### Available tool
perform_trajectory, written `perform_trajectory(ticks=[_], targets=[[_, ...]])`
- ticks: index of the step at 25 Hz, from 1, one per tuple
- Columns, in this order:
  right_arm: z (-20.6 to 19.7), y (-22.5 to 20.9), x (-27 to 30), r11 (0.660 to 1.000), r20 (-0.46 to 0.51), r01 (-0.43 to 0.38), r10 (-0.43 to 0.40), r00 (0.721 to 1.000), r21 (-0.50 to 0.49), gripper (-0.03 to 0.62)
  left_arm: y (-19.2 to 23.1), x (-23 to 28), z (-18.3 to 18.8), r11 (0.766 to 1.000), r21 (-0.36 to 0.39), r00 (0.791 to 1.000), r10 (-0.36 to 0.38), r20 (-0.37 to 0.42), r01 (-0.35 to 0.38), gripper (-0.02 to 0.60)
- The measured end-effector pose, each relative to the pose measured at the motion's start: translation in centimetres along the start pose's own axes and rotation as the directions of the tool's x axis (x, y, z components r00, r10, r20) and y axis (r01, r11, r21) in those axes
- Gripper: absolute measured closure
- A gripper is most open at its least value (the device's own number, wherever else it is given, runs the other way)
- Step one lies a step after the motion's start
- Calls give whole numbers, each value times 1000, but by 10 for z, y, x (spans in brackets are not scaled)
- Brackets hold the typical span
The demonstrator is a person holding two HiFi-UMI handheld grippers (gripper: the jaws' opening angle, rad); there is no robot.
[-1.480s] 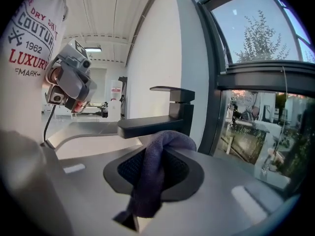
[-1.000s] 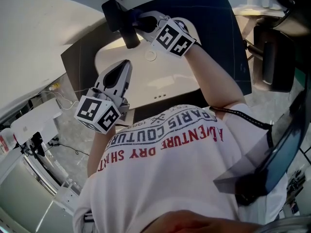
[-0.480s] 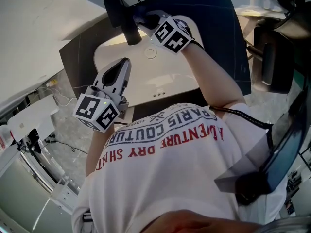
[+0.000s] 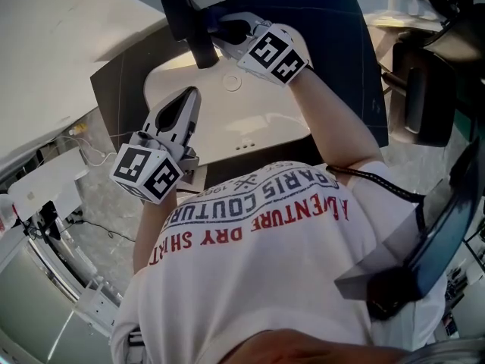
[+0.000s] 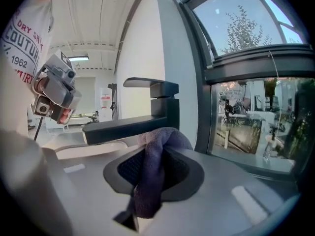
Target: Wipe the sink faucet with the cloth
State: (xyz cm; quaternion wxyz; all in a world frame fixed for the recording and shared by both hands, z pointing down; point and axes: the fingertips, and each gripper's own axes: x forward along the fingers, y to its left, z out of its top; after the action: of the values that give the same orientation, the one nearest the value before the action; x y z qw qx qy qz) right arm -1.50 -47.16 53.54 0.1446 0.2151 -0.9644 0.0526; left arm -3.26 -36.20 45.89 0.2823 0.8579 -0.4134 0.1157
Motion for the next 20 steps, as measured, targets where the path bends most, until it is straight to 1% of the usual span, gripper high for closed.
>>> perform_trajectory(ticks=[3, 8, 20], targets=[[3, 0, -2, 1000, 0, 4, -4, 1000, -16, 526, -2, 0, 0, 1000, 1, 1000, -4, 8, 4, 580], [2, 2, -1, 1000, 3, 1, -1, 1000, -9, 526, -1, -1, -4, 1000, -5, 1000, -1, 8, 1, 580], [-6, 32, -19, 998, 32, -61, 62, 998, -28, 526, -9, 2, -9, 1000, -6, 1000, 7, 18, -7, 581]])
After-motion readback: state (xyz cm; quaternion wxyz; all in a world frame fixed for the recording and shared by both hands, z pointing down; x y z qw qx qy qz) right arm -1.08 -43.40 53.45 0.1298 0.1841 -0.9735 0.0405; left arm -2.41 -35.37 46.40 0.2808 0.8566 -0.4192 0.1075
